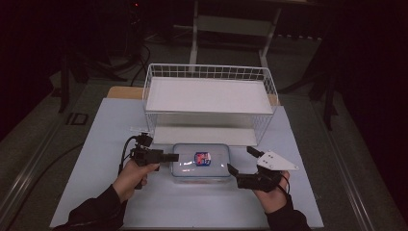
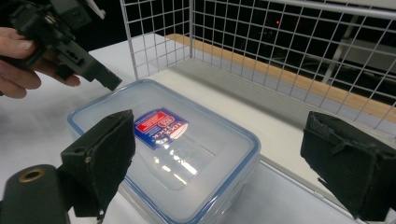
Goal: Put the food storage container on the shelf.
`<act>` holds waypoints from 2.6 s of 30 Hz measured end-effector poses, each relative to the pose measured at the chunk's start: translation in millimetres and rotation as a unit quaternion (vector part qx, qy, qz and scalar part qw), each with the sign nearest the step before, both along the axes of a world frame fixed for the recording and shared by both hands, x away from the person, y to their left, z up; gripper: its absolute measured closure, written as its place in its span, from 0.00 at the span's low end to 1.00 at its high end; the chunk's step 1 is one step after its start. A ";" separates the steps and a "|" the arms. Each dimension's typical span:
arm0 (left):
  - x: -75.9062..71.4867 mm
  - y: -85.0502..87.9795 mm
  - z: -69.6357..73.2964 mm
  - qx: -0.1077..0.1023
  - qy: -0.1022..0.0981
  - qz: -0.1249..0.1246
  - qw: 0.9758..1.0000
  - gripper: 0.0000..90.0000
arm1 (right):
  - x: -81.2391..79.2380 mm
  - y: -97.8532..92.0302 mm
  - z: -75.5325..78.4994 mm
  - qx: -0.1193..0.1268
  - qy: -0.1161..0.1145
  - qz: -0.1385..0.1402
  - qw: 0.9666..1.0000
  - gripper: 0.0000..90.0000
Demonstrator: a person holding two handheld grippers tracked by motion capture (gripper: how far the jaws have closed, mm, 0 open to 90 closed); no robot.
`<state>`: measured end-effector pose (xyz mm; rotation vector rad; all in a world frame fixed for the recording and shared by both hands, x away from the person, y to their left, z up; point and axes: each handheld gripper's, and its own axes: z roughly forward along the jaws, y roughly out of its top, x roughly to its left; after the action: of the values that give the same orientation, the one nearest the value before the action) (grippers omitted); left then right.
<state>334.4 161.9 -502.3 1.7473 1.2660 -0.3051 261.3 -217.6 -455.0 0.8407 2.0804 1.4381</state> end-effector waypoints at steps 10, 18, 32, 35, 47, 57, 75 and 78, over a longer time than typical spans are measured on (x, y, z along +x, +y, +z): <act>8.4 1.9 -15.9 -0.030 0.079 -0.007 0.996 0.17 | 1.6 -1.1 -1.7 -0.003 0.009 -0.005 1.000 0.11; 11.9 3.5 -23.6 -0.079 0.110 -0.024 0.990 0.41 | 3.2 -2.6 -2.4 -0.007 0.016 -0.012 1.000 0.11; 10.8 9.3 -26.9 -0.088 0.112 -0.024 0.990 0.59 | 5.6 -6.3 -3.4 -0.003 0.034 -0.013 0.999 0.12; 8.0 8.1 -24.0 -0.085 0.102 -0.032 0.991 0.61 | 9.1 -6.6 -6.4 0.001 0.053 -0.007 0.999 0.12; -5.5 2.5 -15.5 -0.074 0.057 -0.055 0.994 0.64 | 29.3 -17.7 -21.3 0.032 0.164 0.012 0.986 0.15; -14.2 1.5 -11.4 -0.059 0.013 -0.080 0.995 0.65 | 39.2 -21.4 -31.1 0.053 0.248 0.043 0.966 0.18; -22.1 2.0 -9.5 -0.062 -0.016 -0.094 0.994 0.66 | 58.2 -30.2 -54.6 0.121 0.366 0.086 0.919 0.49; -24.3 2.0 -10.7 -0.059 -0.022 -0.095 0.993 0.66 | 57.4 -33.6 -53.1 0.123 0.369 0.091 0.917 0.55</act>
<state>310.1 163.9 -513.0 1.7651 1.0314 -0.4407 318.7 -251.2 -508.1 1.5132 2.5951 1.6791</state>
